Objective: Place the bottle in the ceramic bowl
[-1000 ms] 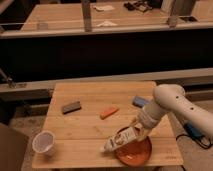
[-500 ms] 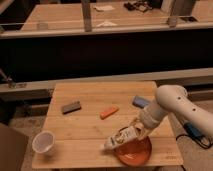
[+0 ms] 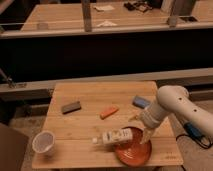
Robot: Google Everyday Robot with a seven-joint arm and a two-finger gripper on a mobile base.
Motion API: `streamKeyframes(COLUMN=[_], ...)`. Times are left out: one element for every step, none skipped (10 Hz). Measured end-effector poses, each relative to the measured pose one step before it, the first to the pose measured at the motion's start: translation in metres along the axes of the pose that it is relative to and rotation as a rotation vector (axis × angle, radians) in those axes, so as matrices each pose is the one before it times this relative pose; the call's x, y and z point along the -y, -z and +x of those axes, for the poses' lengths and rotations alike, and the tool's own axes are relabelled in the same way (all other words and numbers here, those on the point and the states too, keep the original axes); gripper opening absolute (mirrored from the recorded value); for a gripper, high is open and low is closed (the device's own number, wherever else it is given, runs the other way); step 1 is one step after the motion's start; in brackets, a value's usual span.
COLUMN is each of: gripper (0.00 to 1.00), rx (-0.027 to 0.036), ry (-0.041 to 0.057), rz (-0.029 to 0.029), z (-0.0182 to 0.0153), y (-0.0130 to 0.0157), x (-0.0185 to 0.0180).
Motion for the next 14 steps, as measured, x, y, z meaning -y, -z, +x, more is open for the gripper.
streamKeyframes(gripper=[0.42, 0.31, 0.22, 0.14, 0.12, 0.08, 0.06, 0.11, 0.19, 0.22, 0.17, 0.11, 0.08, 0.14], rx=[-0.00056, 0.00133, -0.00005, 0.00029, 0.00332, 0.00543, 0.00392, -0.00096, -0.0039, -0.00759, -0.0045, -0.00019, 0.0015, 0.00159], ry=[0.00041, -0.00556, -0.00881, 0.00008, -0.00975, 0.00145, 0.00882, -0.00265, 0.00094, 0.0078, 0.00374, 0.00214, 0.00224, 0.00195], rz=[0.00152, 0.00025, -0.00077, -0.00129, -0.00215, -0.00361, -0.00588, -0.00014, -0.00978, -0.00615, -0.00296, -0.00133, -0.0006, 0.00154], z=[0.00155, 0.00061, -0.00031, -0.00075, 0.00031, -0.00314, -0.0044, 0.00136, 0.00034, -0.00306, -0.00127, -0.00101, -0.00178, -0.0012], y=[0.00043, -0.00006, -0.00097, -0.00467, -0.00385, -0.00469, -0.00289, 0.00092, -0.00068, -0.00359, -0.0041, -0.00211, -0.00058, 0.00075], x=[-0.00016, -0.00082, -0.00034, 0.00192, -0.00087, 0.00031, 0.00088, 0.00059, -0.00126, 0.00292, 0.00232, 0.00161, 0.00266, 0.0037])
